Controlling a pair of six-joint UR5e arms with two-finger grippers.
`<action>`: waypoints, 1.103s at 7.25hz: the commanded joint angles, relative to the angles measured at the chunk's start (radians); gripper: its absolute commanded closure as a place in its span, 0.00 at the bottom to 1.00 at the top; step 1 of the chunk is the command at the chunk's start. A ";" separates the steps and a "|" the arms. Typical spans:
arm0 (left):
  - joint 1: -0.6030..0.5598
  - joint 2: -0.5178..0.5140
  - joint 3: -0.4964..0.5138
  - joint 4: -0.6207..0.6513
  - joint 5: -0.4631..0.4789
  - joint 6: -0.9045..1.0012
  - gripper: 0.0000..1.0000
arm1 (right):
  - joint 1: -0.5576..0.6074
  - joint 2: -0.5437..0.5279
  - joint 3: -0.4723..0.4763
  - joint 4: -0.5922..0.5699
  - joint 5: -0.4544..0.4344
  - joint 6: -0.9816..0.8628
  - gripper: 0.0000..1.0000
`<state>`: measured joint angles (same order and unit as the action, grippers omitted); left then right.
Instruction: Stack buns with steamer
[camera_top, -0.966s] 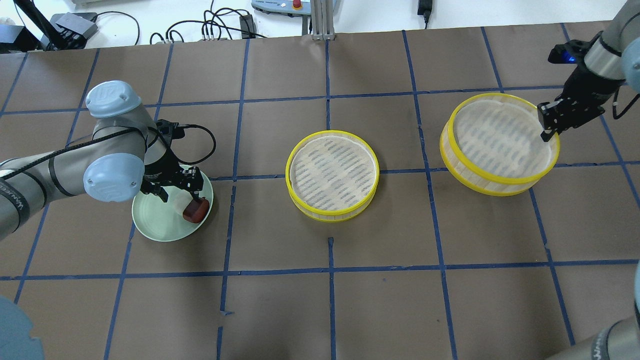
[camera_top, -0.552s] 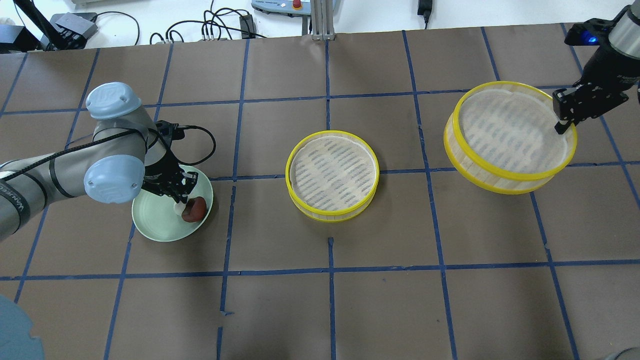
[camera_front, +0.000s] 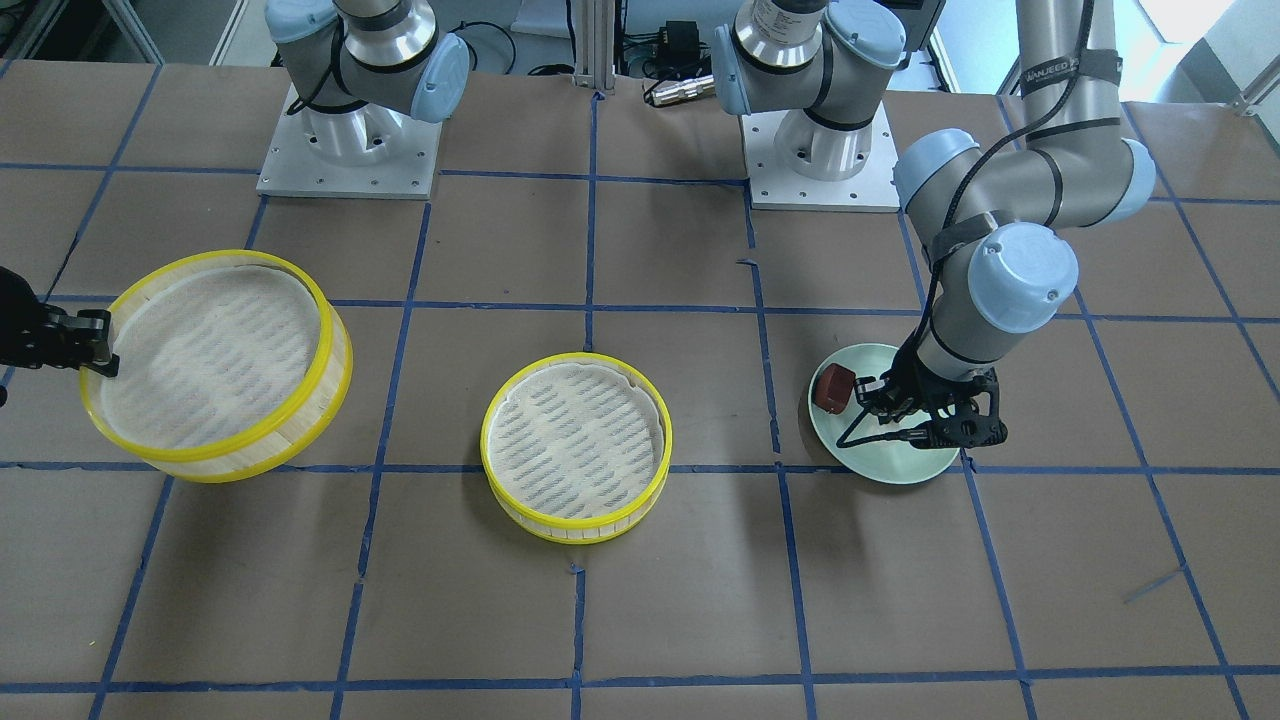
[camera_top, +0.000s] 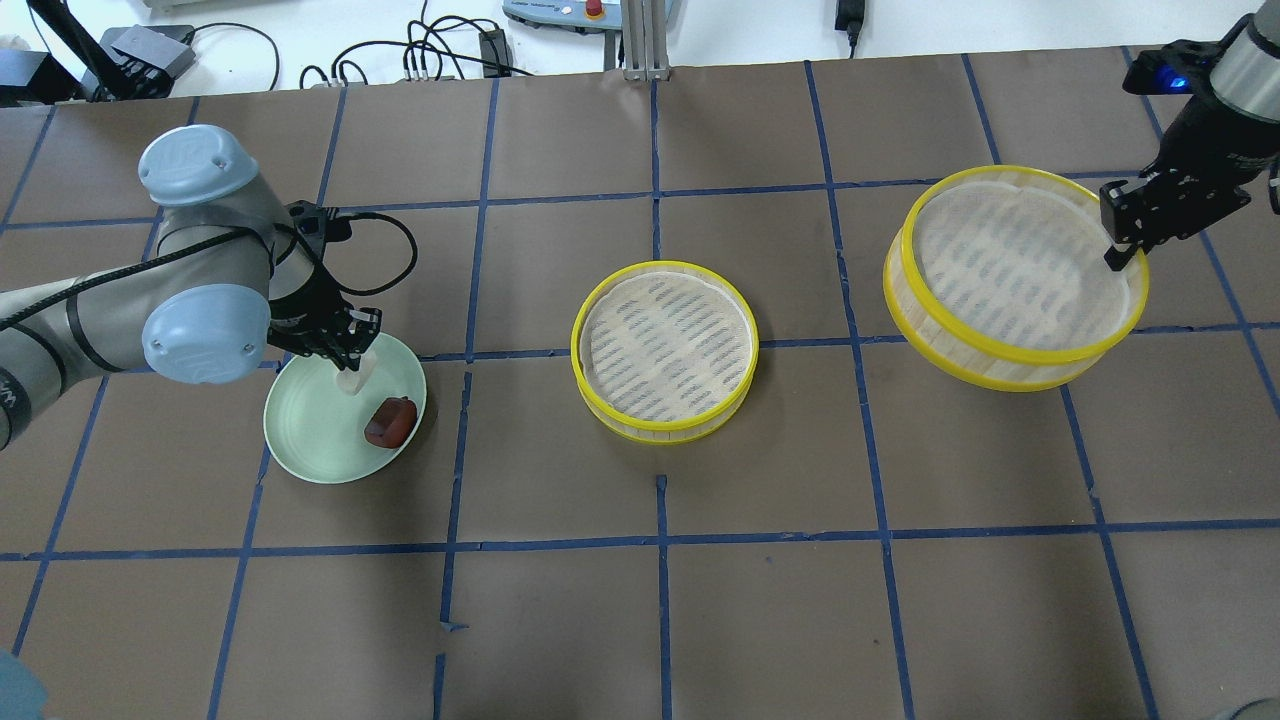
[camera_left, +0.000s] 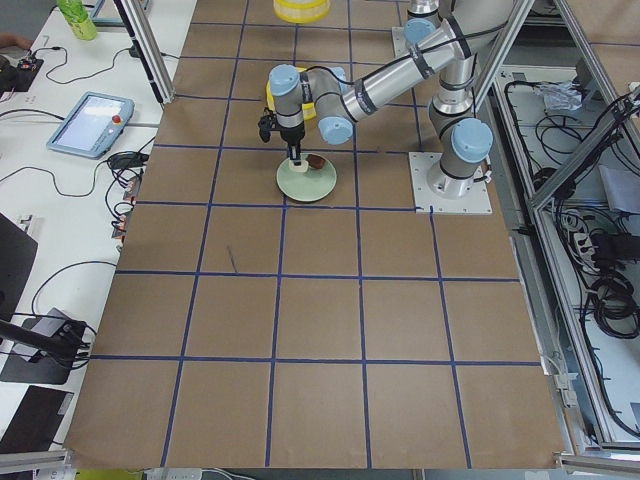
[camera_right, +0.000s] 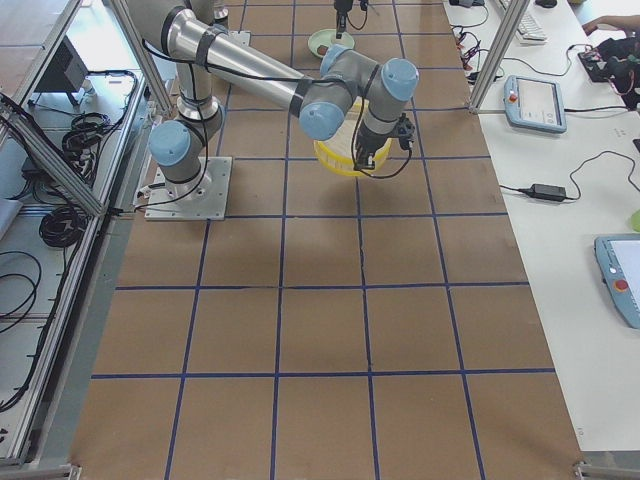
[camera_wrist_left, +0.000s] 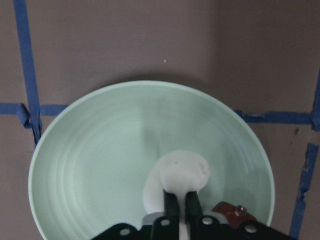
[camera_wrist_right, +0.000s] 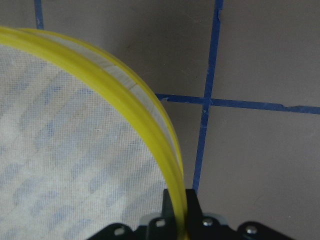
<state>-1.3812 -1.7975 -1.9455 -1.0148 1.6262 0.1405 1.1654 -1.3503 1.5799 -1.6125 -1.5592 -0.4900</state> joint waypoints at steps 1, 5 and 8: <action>-0.031 0.090 0.025 -0.054 -0.023 -0.041 0.98 | 0.011 -0.001 -0.001 0.000 -0.010 -0.002 0.96; -0.313 0.083 0.132 -0.039 -0.148 -0.278 0.98 | 0.288 -0.006 -0.004 -0.003 -0.004 0.187 0.96; -0.505 -0.029 0.132 0.101 -0.164 -0.477 0.98 | 0.356 -0.001 -0.008 -0.013 -0.004 0.289 0.96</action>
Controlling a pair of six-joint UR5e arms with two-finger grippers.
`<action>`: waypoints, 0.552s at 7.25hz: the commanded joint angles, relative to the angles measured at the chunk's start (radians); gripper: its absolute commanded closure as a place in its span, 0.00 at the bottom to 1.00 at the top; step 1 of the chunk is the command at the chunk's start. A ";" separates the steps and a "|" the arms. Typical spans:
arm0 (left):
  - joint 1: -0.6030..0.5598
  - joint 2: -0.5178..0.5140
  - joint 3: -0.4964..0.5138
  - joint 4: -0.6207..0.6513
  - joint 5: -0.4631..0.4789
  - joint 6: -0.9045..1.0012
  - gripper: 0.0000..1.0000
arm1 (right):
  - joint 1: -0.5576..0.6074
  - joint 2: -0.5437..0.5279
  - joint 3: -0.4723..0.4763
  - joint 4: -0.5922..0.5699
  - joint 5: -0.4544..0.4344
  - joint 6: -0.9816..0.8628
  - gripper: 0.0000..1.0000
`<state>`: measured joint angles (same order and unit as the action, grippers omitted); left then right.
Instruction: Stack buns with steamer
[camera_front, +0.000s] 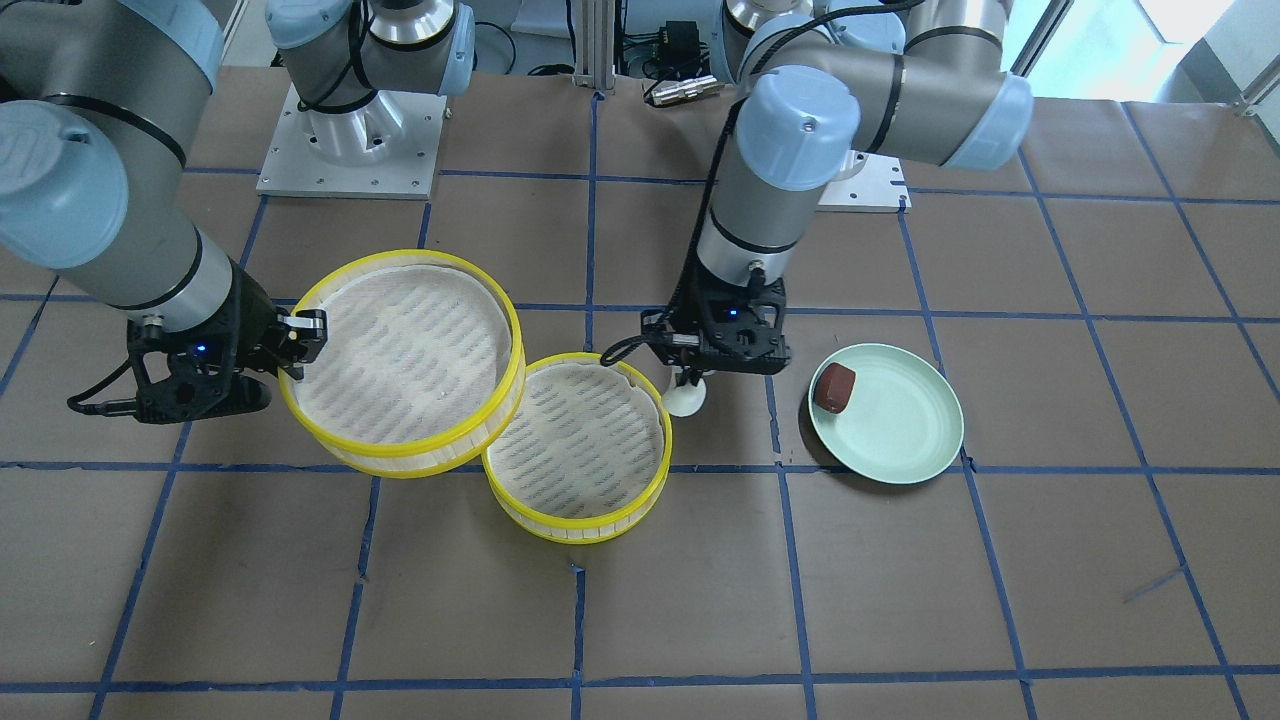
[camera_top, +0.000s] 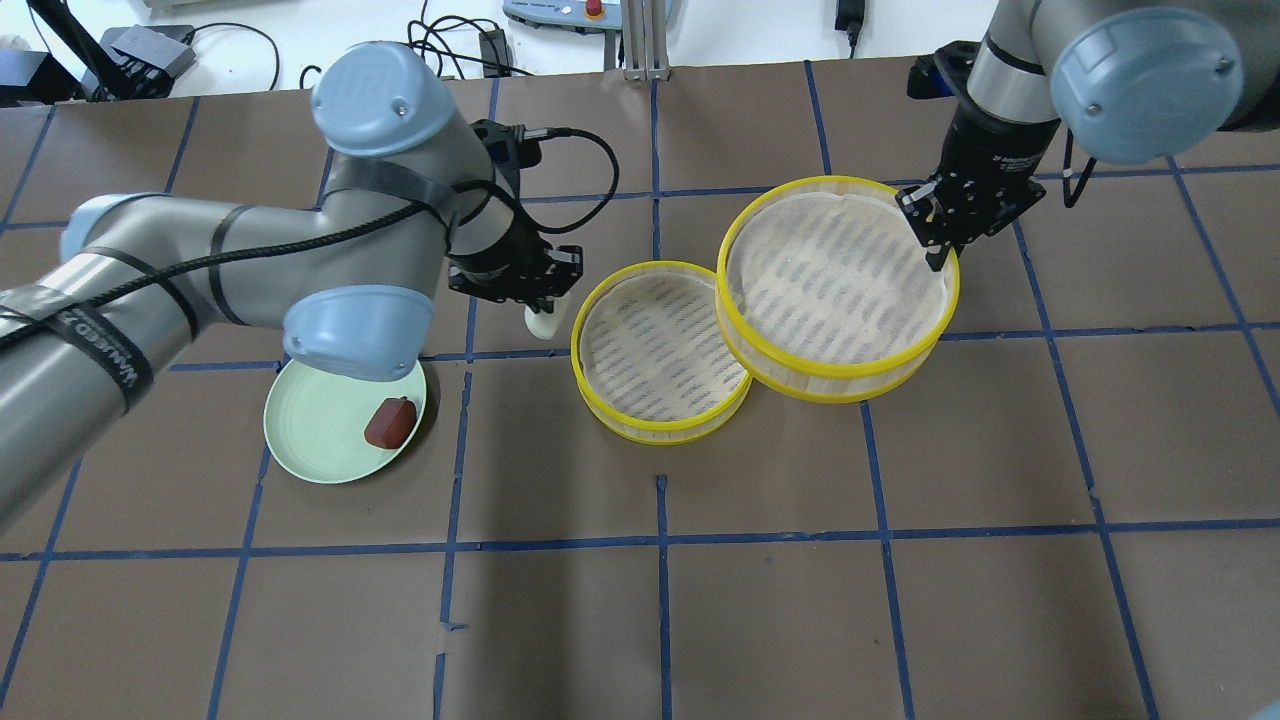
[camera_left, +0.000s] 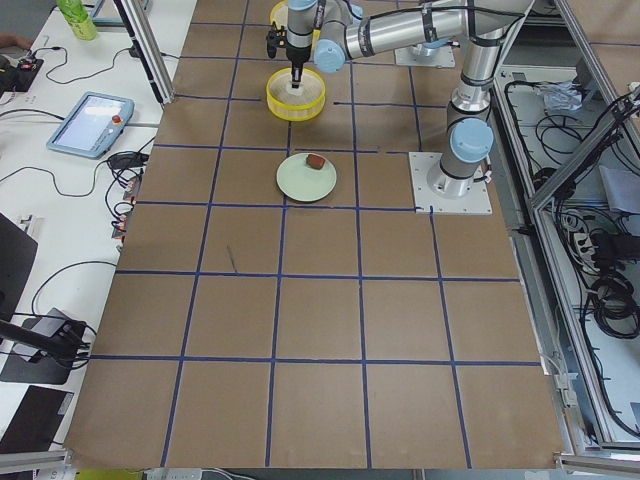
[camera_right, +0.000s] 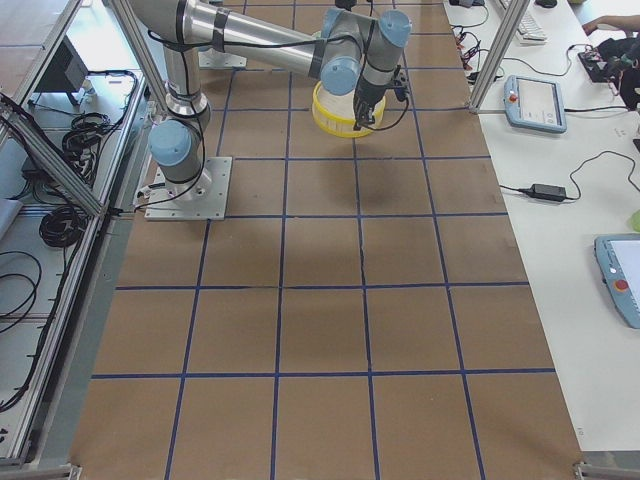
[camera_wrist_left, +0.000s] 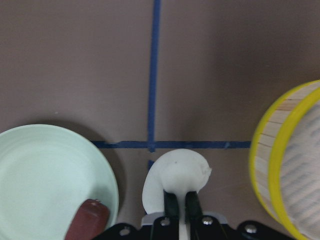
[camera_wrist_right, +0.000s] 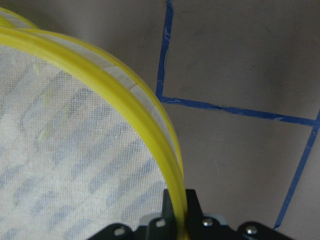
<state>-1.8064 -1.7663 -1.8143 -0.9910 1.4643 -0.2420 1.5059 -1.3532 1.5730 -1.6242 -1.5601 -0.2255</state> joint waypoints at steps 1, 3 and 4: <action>-0.117 -0.129 0.001 0.188 0.001 -0.133 0.98 | 0.014 0.002 -0.002 -0.003 -0.006 0.023 0.96; -0.117 -0.154 0.003 0.207 0.004 -0.143 0.03 | 0.014 0.002 0.001 -0.003 -0.008 0.023 0.96; -0.117 -0.153 0.003 0.207 0.005 -0.140 0.00 | 0.014 0.002 0.001 -0.003 -0.008 0.021 0.96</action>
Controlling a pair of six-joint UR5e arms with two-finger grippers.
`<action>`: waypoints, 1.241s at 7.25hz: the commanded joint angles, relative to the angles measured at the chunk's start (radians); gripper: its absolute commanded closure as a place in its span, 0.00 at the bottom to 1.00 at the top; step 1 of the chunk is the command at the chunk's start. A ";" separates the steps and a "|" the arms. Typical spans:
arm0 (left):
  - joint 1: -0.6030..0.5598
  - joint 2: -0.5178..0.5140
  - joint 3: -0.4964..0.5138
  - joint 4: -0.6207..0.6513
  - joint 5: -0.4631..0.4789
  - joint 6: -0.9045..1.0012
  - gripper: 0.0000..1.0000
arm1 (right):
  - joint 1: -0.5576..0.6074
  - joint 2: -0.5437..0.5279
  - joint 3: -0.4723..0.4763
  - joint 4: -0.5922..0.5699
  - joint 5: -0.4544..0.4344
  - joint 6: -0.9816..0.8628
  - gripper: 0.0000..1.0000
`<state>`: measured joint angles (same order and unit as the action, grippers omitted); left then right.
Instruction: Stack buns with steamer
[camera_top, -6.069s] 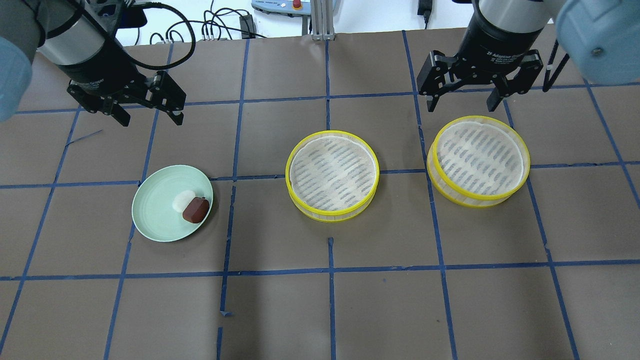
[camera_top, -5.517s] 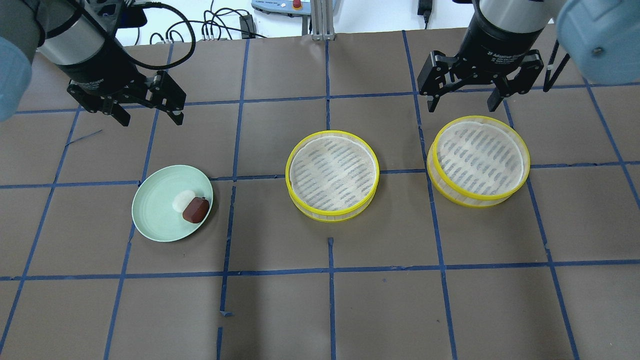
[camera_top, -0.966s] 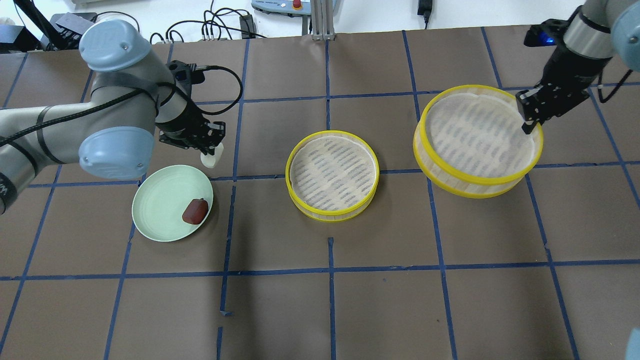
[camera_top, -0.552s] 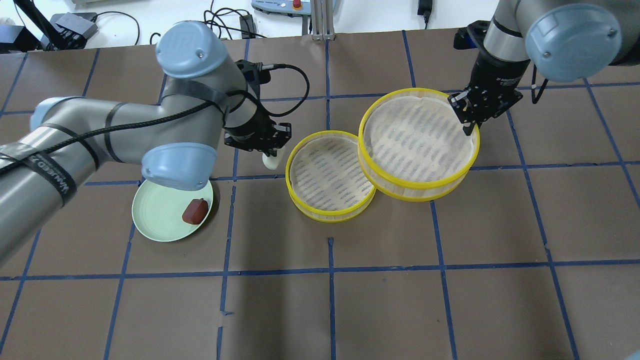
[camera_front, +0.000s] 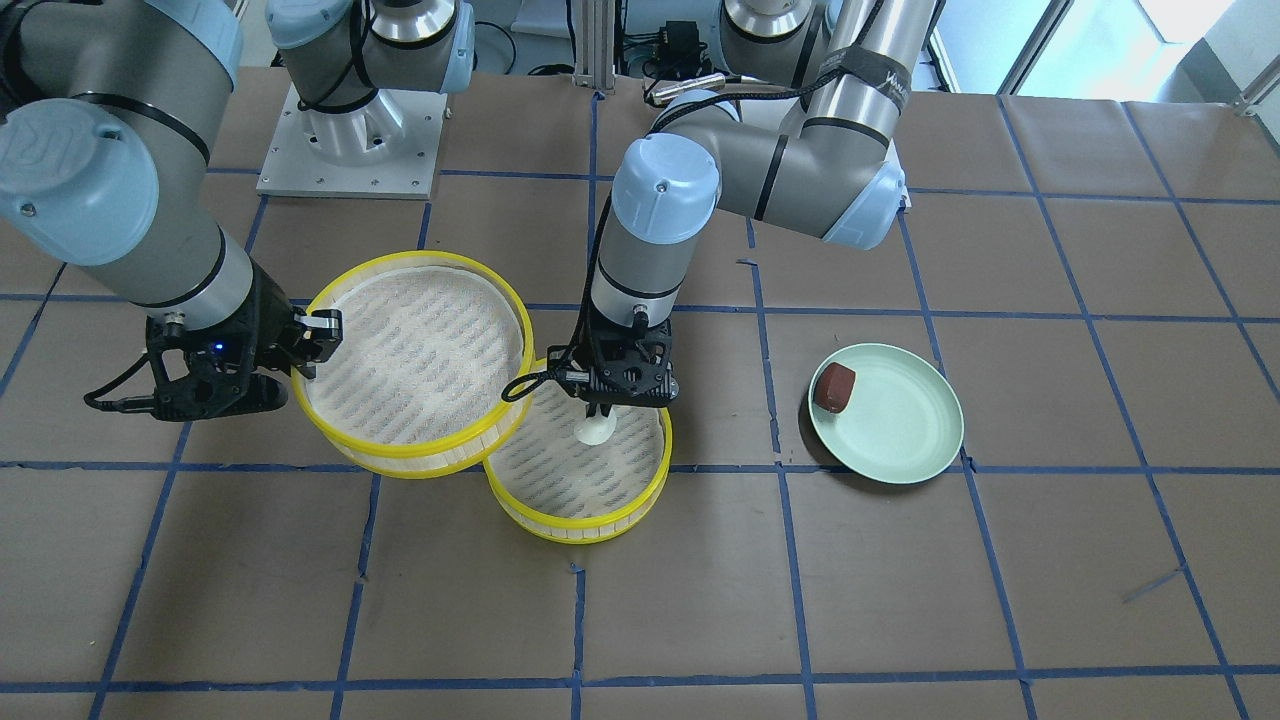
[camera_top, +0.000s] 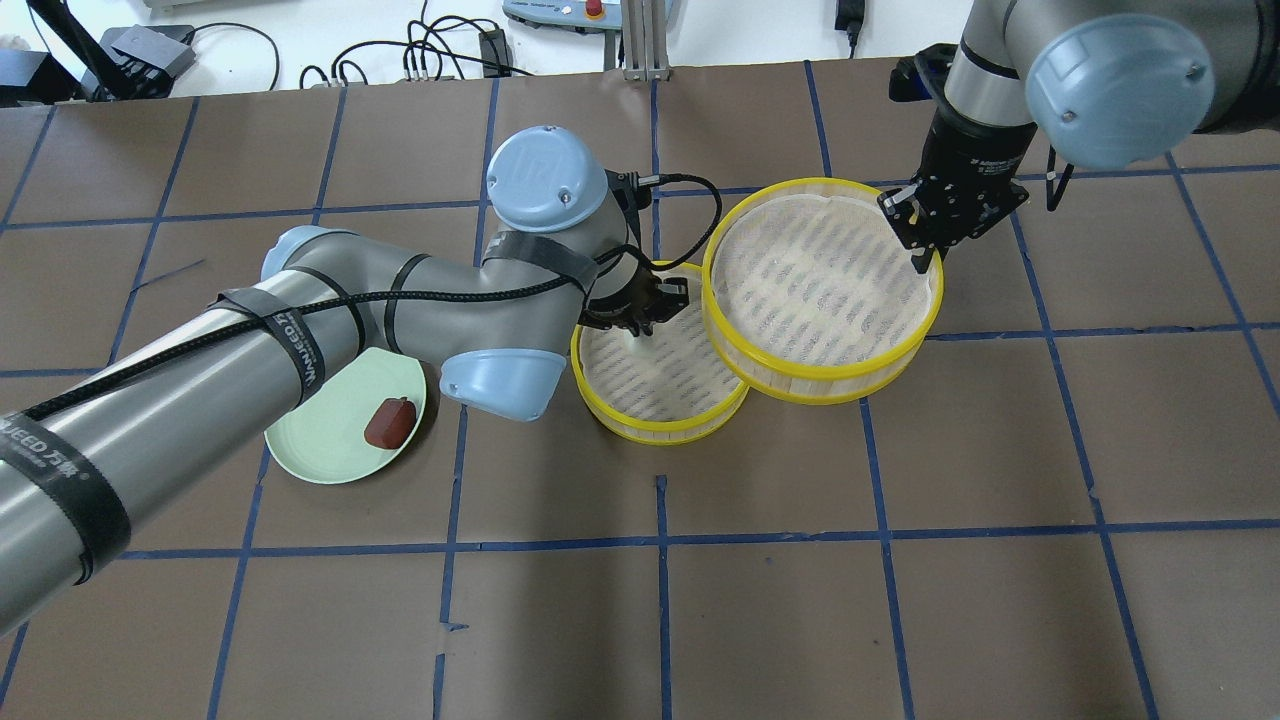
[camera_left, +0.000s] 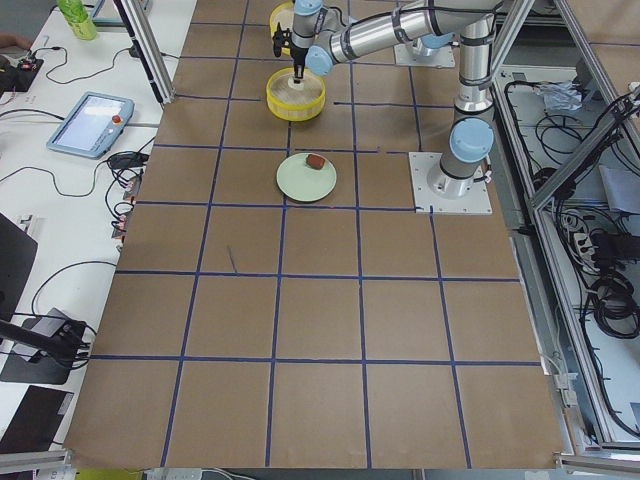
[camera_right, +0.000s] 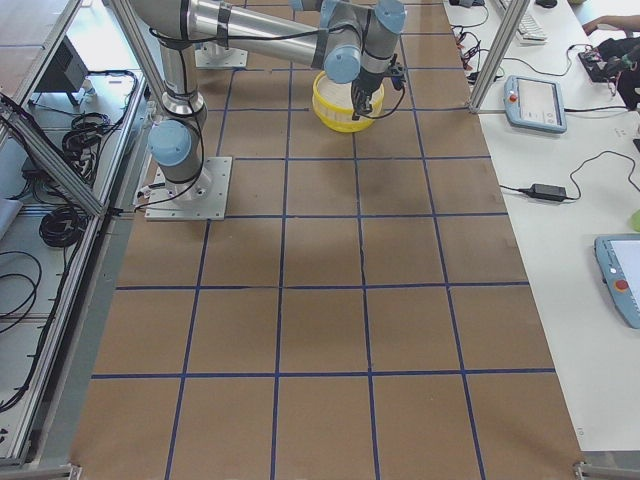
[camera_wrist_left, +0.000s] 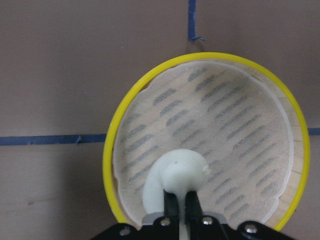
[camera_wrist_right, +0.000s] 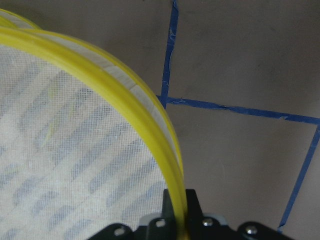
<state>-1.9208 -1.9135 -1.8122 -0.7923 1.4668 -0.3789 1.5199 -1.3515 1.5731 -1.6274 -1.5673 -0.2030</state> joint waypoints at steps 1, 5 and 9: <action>-0.003 -0.004 0.002 0.008 0.003 -0.003 0.00 | 0.000 0.000 0.001 0.000 -0.002 -0.003 0.96; 0.098 0.051 -0.019 -0.010 0.056 0.187 0.00 | 0.002 0.002 0.002 -0.028 -0.004 0.000 0.96; 0.354 0.163 -0.108 -0.185 0.122 0.527 0.00 | 0.112 0.063 0.002 -0.154 0.038 0.159 0.96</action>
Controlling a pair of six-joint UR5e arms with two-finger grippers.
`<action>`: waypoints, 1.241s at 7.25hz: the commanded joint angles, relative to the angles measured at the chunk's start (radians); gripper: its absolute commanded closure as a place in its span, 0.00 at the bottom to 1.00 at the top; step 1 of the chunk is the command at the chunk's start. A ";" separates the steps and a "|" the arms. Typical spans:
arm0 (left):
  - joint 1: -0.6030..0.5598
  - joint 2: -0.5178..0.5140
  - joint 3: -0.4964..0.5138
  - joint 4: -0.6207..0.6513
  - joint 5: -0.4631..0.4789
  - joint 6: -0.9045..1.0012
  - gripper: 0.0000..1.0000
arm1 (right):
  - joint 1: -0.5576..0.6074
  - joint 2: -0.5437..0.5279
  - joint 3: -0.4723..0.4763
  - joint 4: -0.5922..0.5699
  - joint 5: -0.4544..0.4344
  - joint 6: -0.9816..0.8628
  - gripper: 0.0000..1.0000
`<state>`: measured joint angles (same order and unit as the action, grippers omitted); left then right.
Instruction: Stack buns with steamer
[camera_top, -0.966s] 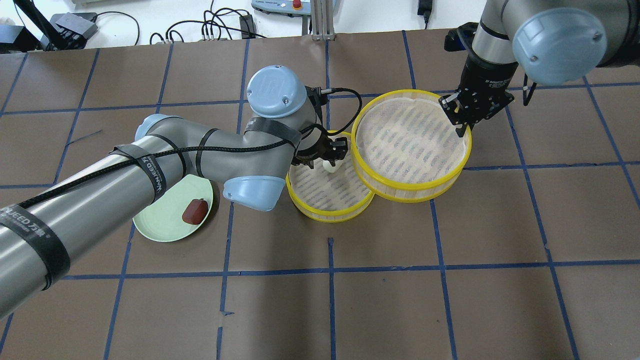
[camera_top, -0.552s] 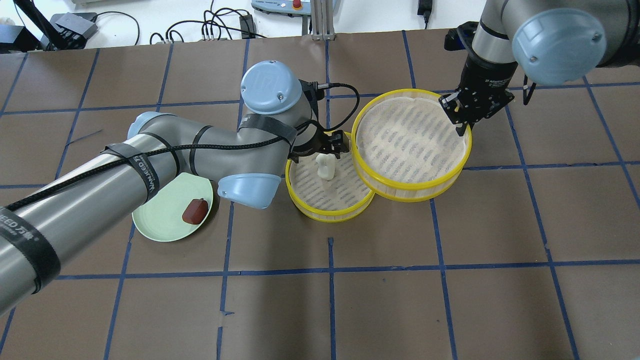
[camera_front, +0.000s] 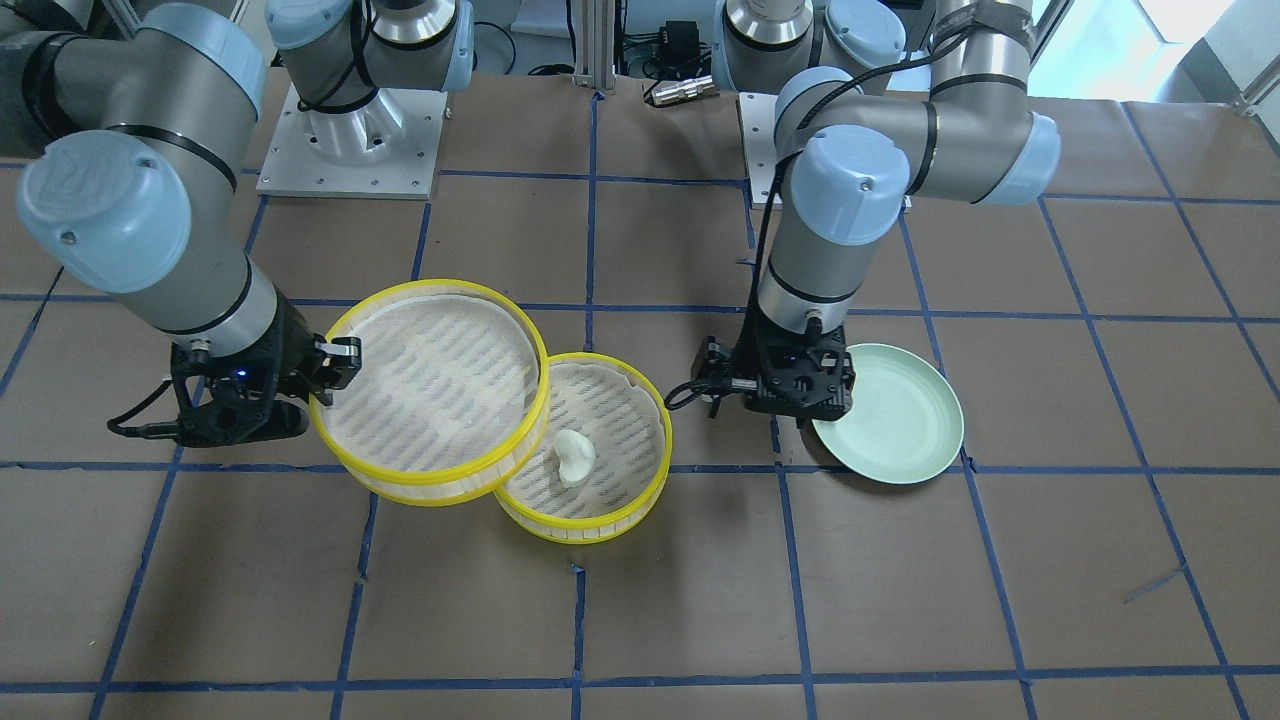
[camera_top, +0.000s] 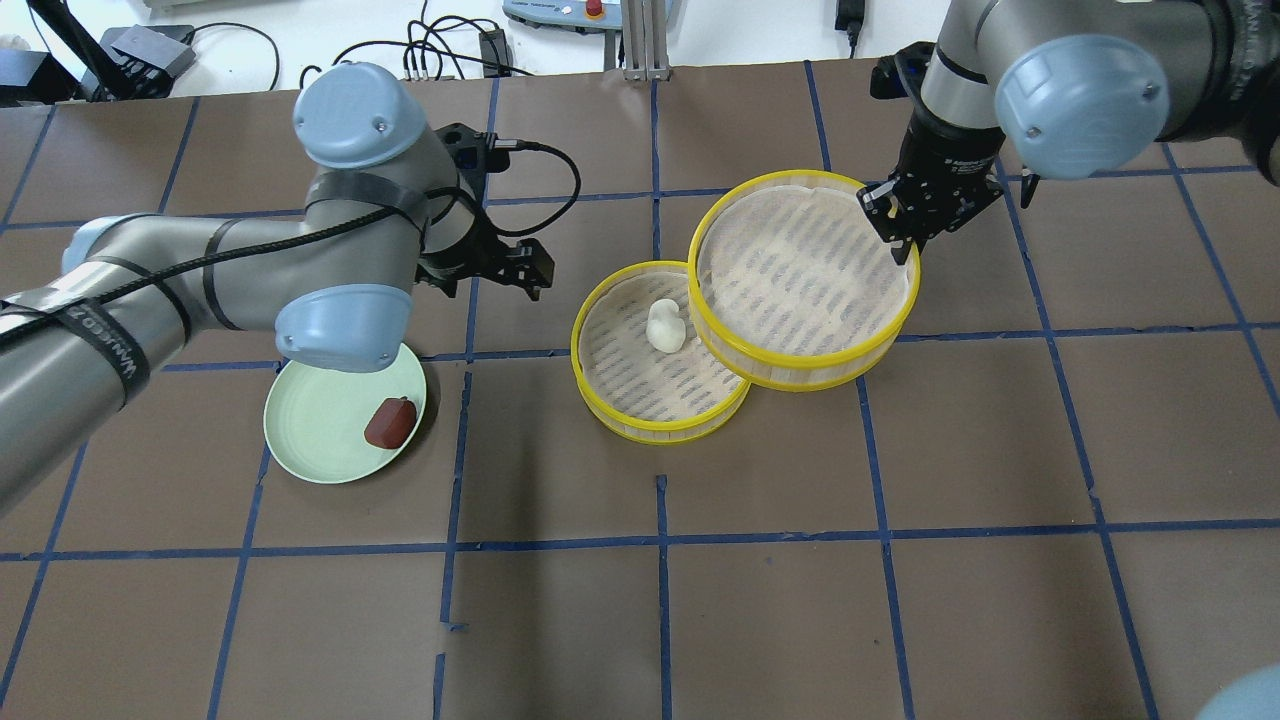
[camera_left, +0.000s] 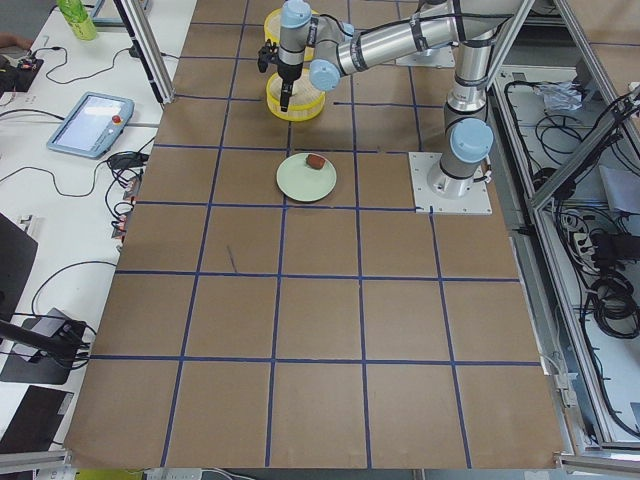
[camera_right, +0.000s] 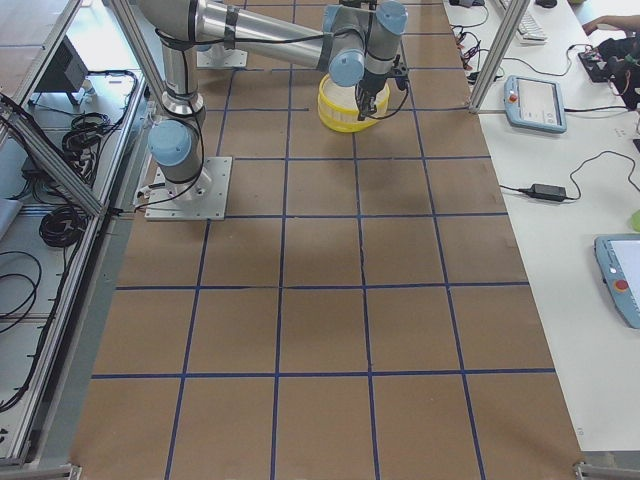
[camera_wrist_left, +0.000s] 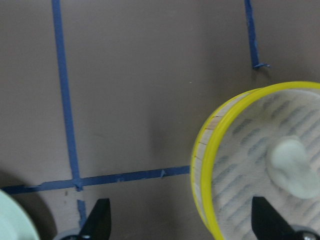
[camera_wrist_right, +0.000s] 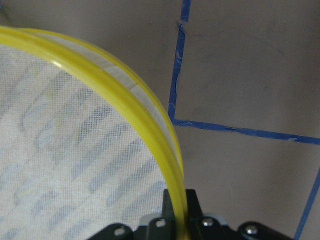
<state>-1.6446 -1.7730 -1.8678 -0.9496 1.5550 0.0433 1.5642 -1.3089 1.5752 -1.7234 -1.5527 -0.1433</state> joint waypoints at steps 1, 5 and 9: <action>0.138 0.038 -0.120 -0.028 0.033 0.131 0.00 | 0.136 0.063 0.000 -0.106 0.037 0.176 0.96; 0.235 0.030 -0.249 -0.028 0.019 0.188 0.07 | 0.212 0.143 0.005 -0.154 0.027 0.229 0.96; 0.233 0.021 -0.269 -0.028 0.013 0.162 0.69 | 0.212 0.152 0.020 -0.200 0.005 0.225 0.94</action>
<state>-1.4114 -1.7508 -2.1356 -0.9761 1.5687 0.2101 1.7765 -1.1579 1.5929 -1.9166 -1.5377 0.0825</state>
